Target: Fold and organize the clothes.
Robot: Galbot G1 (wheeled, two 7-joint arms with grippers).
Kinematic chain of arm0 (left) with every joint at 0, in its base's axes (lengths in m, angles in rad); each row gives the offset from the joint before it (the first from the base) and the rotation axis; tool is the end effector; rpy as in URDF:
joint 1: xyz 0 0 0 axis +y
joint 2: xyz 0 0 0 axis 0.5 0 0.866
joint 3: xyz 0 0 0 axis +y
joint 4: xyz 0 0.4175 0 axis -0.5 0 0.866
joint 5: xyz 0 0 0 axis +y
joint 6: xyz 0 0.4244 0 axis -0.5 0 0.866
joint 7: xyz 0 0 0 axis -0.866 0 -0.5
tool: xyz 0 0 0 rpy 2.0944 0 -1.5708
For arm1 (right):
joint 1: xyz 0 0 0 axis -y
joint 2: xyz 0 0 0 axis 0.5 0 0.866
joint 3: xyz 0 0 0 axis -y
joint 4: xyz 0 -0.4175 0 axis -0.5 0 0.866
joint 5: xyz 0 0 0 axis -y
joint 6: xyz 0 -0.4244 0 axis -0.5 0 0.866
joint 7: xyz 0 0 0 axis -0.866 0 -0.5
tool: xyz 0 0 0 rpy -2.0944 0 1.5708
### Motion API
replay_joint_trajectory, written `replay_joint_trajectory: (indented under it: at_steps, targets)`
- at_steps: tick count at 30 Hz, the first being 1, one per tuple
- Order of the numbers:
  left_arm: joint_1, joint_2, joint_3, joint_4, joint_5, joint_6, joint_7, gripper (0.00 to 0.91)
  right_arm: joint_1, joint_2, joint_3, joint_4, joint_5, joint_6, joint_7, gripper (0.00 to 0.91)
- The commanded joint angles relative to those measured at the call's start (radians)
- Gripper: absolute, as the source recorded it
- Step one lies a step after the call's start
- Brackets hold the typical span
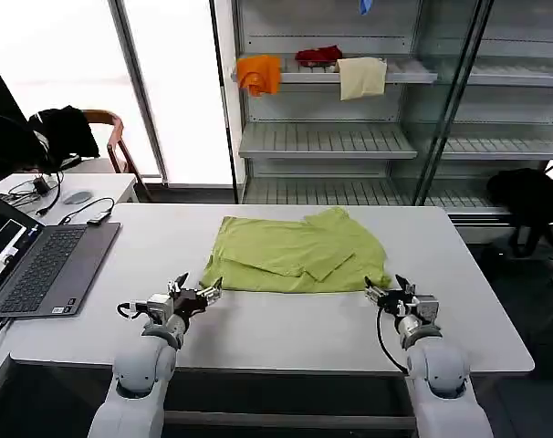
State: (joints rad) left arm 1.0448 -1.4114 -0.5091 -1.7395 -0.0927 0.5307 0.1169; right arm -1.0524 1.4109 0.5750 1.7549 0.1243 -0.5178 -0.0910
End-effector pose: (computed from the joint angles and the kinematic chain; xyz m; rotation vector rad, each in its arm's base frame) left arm 0.4191 0.0490 -0.3418 -0.1861 -2.7683 -0.0721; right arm 0.4149 -0.0753 -0.3342 0.0793 -2.8058 0.0249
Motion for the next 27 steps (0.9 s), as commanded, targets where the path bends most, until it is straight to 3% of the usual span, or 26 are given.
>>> replay_joint_trajectory:
  at_steps: [1, 6, 8, 9, 10, 17, 20, 27]
  targets:
    - [-0.001, 0.0, 0.001, 0.007, 0.006, 0.002, -0.001, 0.907, -0.007, -0.002, -0.001, 0.002, -0.007, 0.001, -0.002, 0.222]
    - [0.003, 0.0, 0.0, 0.021, 0.006, 0.001, 0.003, 0.826, -0.018, -0.014, 0.001, 0.021, -0.01, -0.005, -0.004, 0.111]
    - [0.004, 0.001, 0.0, 0.026, 0.005, -0.001, 0.003, 0.645, -0.024, -0.018, 0.001, 0.028, -0.011, -0.005, -0.004, 0.0]
    - [0.004, 0.0, 0.0, 0.027, 0.005, -0.001, 0.004, 0.584, -0.028, -0.018, 0.002, 0.031, -0.012, -0.004, -0.006, 0.0]
    - [0.005, 0.0, 0.0, 0.028, 0.005, -0.001, 0.005, 0.393, -0.031, -0.019, 0.003, 0.033, -0.012, -0.004, -0.006, 0.0]
    - [0.006, -0.001, 0.0, 0.032, 0.002, -0.003, 0.012, 0.081, -0.045, -0.02, 0.005, 0.051, -0.015, -0.002, -0.013, 0.0]
    - [0.005, -0.004, -0.004, 0.028, -0.015, -0.005, 0.012, 0.01, -0.048, -0.02, 0.004, 0.056, -0.019, -0.002, -0.015, 0.0]
    - [-0.005, -0.007, -0.003, 0.036, -0.02, -0.004, 0.008, 0.01, -0.071, -0.019, 0.01, 0.069, -0.018, 0.014, -0.021, 0.0]
